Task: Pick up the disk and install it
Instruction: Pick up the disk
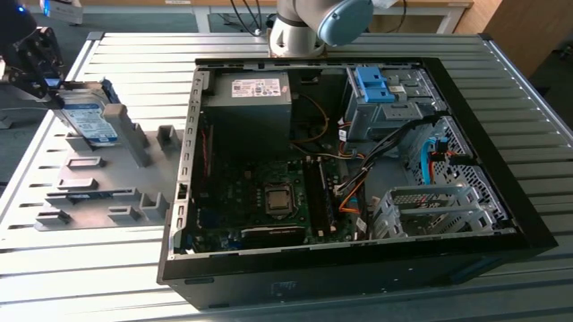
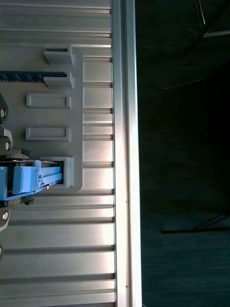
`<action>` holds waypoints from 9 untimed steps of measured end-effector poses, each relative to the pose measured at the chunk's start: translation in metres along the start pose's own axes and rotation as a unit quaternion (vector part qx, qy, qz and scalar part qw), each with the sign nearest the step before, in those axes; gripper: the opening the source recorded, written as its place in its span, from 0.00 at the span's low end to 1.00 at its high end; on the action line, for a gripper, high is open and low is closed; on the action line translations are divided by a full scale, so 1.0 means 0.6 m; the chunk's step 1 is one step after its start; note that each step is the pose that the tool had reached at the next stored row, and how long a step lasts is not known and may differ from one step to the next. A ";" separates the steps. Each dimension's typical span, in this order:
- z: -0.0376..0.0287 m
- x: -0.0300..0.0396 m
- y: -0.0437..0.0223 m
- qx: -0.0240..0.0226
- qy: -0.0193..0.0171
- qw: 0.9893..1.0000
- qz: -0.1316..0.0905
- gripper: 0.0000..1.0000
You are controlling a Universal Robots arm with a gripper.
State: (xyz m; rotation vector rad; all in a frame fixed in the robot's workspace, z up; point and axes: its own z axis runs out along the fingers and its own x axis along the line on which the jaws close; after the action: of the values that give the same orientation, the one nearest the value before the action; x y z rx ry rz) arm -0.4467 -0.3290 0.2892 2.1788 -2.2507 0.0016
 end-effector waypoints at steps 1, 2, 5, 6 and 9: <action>0.000 0.000 0.000 0.000 0.000 1.000 0.000 0.37; 0.000 0.000 0.000 0.000 0.000 1.000 0.000 0.37; 0.000 0.000 0.000 0.000 0.000 1.000 0.000 0.37; 0.000 0.000 0.000 0.000 0.000 1.000 0.000 0.37; 0.000 0.000 0.000 0.000 0.000 1.000 0.001 0.37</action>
State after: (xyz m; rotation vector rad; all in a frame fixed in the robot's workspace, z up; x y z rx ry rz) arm -0.4467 -0.3290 0.2891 2.1773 -2.2523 0.0016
